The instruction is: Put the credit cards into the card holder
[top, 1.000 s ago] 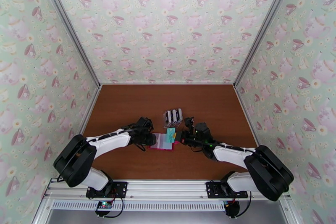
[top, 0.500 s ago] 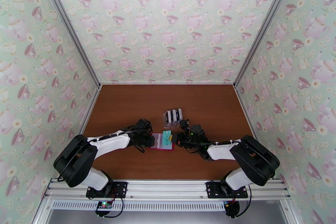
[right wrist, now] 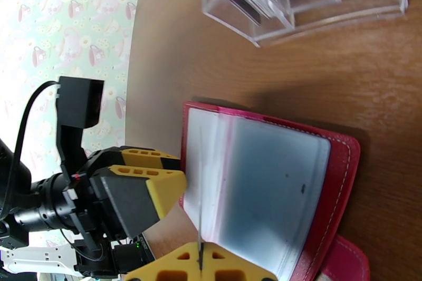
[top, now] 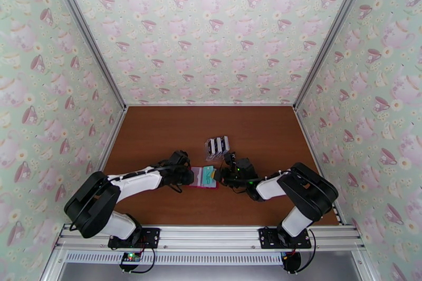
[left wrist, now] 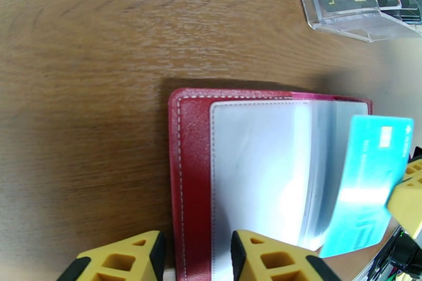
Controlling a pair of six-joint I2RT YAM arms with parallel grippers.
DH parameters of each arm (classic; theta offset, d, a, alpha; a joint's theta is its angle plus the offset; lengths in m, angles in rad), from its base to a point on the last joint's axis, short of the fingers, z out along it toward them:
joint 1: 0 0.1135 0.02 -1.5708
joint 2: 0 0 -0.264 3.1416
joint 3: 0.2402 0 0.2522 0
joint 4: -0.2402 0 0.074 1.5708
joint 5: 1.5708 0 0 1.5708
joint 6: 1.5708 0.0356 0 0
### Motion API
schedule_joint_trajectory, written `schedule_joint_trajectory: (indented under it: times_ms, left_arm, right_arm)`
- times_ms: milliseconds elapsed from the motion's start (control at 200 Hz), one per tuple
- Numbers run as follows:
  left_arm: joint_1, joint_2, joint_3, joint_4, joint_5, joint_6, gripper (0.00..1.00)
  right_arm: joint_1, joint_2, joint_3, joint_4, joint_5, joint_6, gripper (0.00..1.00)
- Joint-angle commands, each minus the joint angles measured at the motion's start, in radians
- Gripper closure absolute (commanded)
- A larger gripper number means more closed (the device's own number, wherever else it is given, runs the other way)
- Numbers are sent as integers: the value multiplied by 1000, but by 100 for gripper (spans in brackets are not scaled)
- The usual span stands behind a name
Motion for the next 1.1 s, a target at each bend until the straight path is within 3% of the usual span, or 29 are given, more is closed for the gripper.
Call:
schedule_joint_trajectory:
  times_ms: [0, 1097]
  left_arm:
    - [-25, 24, -47, -36, 35, -30, 60]
    - [-49, 21, -91, -5, 29, -77, 64]
  right_arm:
    - [9, 20, 2, 44, 18, 17, 100]
    - [19, 133, 18, 147, 10, 58, 100]
